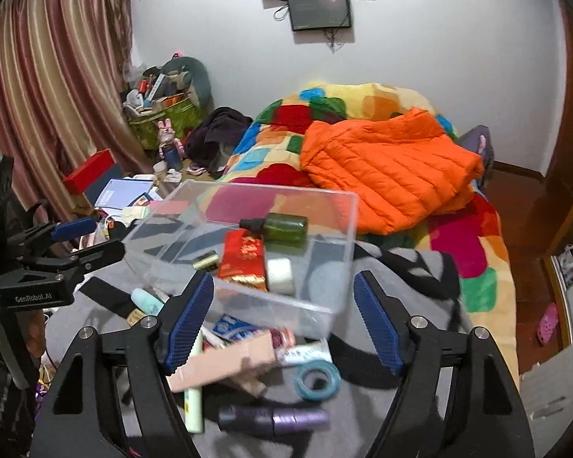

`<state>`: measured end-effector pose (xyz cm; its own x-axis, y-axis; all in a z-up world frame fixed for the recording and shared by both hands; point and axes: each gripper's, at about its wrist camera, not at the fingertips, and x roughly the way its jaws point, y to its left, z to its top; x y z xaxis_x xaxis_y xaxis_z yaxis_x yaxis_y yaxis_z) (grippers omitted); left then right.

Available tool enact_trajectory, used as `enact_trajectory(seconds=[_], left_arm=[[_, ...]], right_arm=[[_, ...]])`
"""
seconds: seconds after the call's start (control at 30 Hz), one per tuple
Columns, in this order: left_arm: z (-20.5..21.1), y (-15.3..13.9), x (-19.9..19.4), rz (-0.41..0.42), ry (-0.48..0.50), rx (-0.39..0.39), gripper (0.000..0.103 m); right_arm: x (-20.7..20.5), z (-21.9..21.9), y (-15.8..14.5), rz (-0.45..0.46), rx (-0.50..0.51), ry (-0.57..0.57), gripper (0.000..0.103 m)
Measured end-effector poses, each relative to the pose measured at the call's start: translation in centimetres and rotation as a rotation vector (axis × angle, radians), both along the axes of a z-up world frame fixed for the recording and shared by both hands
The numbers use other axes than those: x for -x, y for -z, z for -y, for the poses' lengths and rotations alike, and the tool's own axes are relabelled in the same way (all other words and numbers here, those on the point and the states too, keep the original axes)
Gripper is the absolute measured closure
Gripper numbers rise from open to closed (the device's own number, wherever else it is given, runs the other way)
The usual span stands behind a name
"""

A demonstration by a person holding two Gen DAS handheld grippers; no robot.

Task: Organize objects
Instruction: 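Grasp the 'AB ERASER' eraser with the left gripper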

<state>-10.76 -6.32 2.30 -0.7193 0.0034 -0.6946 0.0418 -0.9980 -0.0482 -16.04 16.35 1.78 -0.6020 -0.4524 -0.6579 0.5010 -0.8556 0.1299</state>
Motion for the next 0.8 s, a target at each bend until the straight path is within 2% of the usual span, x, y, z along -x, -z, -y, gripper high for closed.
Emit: enact_trajectory(seconds=[0.2,0.4,0.5,0.57,0.67,0.8], left_arm=[[0.0,3.2,-1.3,0.081,-0.018,0.008,0.012],[0.3,7.0,-1.9,0.187,-0.029,-0.026,0.012],[0.2,8.4,-2.0,0.223,-0.026,-0.027,0.012],[-0.1,8.9,-1.8,0.236,-0.017,-0.020,0.012],[-0.6,9.5,-1.3,0.251,0.000,-0.003,0.012],[-0.9,9.9,-0.5,0.247,-0.003,0.013,0.012]], right_arm=[[-1.3,-2.0,2.8,0.077,-0.021,0.040,0.030],[-3.2,-2.2,6.7,0.185,-0.038,0.031,0.030],[-4.4,-1.6,7.7,0.197,-0.050,0.018,0.026],[-5.0,-1.1,8.0,0.182,-0.059,0.018,0.017],[-5.1,-0.3,8.3,0.159,-0.087,0.006,0.013],[-4.4,0.3,9.2,0.172,-0.115,-0.006,0.013]])
